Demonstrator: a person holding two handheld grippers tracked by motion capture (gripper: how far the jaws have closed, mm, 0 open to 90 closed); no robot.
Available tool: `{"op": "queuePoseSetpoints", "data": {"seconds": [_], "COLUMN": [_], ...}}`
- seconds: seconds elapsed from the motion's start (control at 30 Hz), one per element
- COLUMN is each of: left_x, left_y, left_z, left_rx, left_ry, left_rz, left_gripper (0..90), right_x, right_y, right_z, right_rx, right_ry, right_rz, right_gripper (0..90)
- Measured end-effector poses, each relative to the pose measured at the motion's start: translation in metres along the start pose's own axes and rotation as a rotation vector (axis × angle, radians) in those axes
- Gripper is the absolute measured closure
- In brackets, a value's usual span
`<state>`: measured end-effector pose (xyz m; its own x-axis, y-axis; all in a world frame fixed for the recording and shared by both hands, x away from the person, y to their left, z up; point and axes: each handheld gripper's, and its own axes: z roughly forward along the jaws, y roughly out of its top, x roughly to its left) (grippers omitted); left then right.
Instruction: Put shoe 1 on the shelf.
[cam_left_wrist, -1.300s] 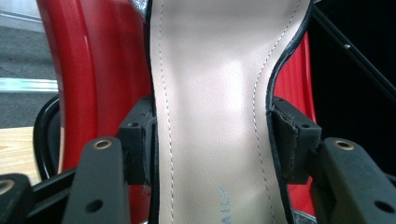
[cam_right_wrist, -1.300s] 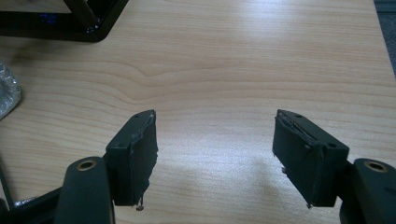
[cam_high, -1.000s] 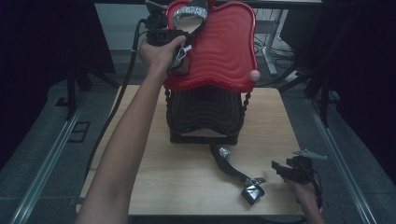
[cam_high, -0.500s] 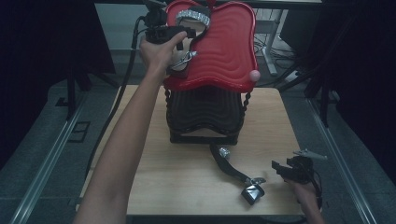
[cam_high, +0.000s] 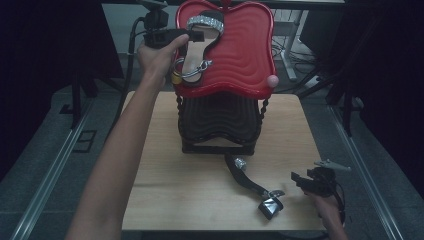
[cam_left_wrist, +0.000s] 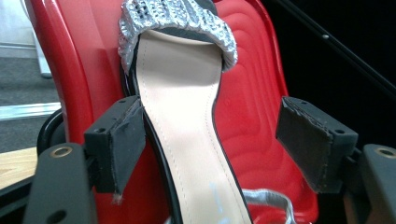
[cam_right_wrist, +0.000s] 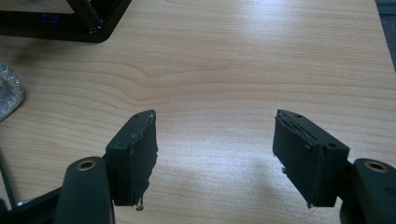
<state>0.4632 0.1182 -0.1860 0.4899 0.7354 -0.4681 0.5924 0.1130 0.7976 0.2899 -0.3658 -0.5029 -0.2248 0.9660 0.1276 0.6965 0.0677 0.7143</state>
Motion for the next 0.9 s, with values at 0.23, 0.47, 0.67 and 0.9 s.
{"op": "queuePoseSetpoints", "data": {"seconds": [0.23, 0.47, 0.67, 0.9], "left_x": [0.004, 0.015, 0.028, 0.044], "left_y": [-0.008, -0.019, -0.033, -0.045], "left_z": [-0.021, -0.043, -0.060, -0.076], "left_rx": [-0.014, -0.026, -0.035, -0.041], "left_ry": [-0.075, -0.097, -0.102, -0.088], "left_rz": [0.002, 0.006, -0.003, -0.020], "left_gripper": [25.6, 27.5, 29.3, 29.7], "right_x": [0.001, 0.002, 0.004, 0.007], "right_y": [0.000, 0.001, 0.001, 0.002], "right_z": [-0.001, -0.002, -0.001, -0.001], "right_rx": [-0.004, -0.001, -0.003, -0.005], "right_ry": [-0.001, -0.001, -0.001, 0.013], "right_rz": [-0.003, -0.009, -0.009, -0.024], "right_gripper": [30.8, 30.9, 30.9, 31.9]}}
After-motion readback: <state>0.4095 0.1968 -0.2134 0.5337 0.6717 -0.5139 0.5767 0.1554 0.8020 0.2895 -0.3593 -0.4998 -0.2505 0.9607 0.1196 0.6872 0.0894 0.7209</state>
